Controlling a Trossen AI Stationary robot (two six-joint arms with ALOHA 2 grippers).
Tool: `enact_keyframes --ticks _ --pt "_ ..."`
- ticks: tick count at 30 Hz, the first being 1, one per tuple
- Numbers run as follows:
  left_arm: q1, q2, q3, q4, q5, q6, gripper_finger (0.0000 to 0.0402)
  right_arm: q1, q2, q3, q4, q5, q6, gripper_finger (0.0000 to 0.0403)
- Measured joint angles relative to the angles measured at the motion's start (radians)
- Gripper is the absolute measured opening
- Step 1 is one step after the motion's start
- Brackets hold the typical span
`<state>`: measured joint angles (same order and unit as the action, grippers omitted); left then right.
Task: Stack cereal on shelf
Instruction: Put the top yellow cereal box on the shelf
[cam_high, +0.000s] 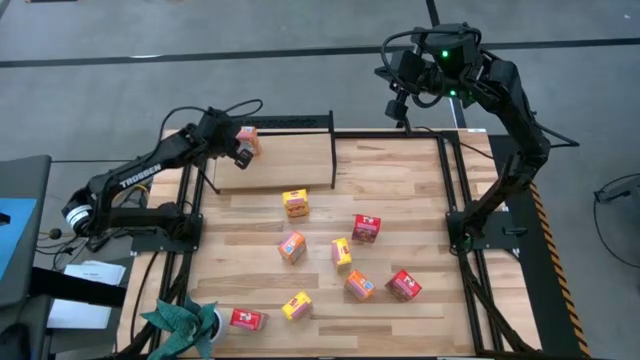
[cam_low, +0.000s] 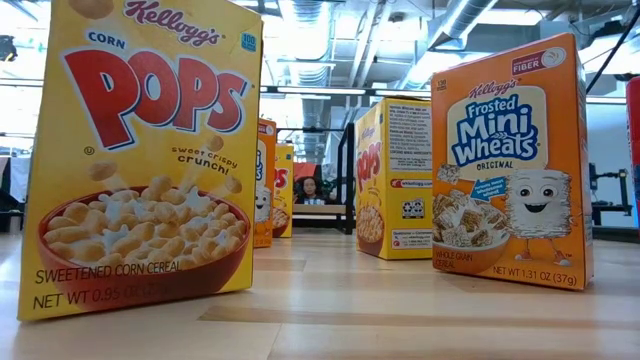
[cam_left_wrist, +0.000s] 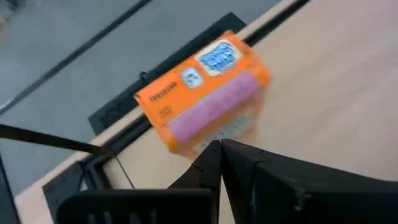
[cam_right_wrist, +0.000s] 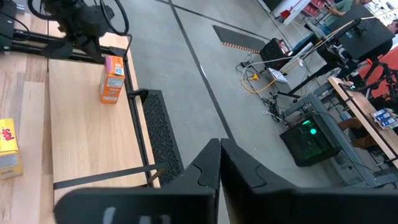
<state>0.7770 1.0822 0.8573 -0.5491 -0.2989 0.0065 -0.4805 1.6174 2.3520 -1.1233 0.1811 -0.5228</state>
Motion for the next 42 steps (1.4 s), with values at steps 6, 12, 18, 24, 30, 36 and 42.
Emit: enact_keyframes --ticks 6,12,18,24,30,36,42 --pt "-0.057 -0.064 0.156 -0.155 0.126 -0.022 0.0 0.001 -0.001 0.0 -0.007 -0.013 0.001 0.0058" --pt "-0.117 -0.137 0.402 -0.309 0.36 -0.075 0.0 0.018 -0.013 -0.007 -0.121 -0.17 0.048 0.0107" --pt "-0.216 -0.231 0.584 -0.414 0.534 -0.197 0.0007 0.041 -0.071 -0.065 -0.243 -0.28 0.095 0.0192" --pt "-0.406 -0.261 0.542 -0.312 0.498 -0.314 0.0062 0.082 -0.061 -0.087 -0.386 -0.288 0.147 0.0246" --pt "-0.553 -0.113 0.46 -0.153 0.447 -0.214 0.0139 0.104 -0.084 -0.088 -0.407 -0.287 0.185 0.0245" --pt "-0.595 0.11 0.449 -0.174 0.444 -0.049 0.0196 0.099 -0.146 -0.087 -0.429 -0.285 0.21 0.0238" --pt "-0.568 0.296 0.45 -0.238 0.43 0.087 0.0217 0.099 -0.199 -0.087 -0.409 -0.284 0.236 0.0234"
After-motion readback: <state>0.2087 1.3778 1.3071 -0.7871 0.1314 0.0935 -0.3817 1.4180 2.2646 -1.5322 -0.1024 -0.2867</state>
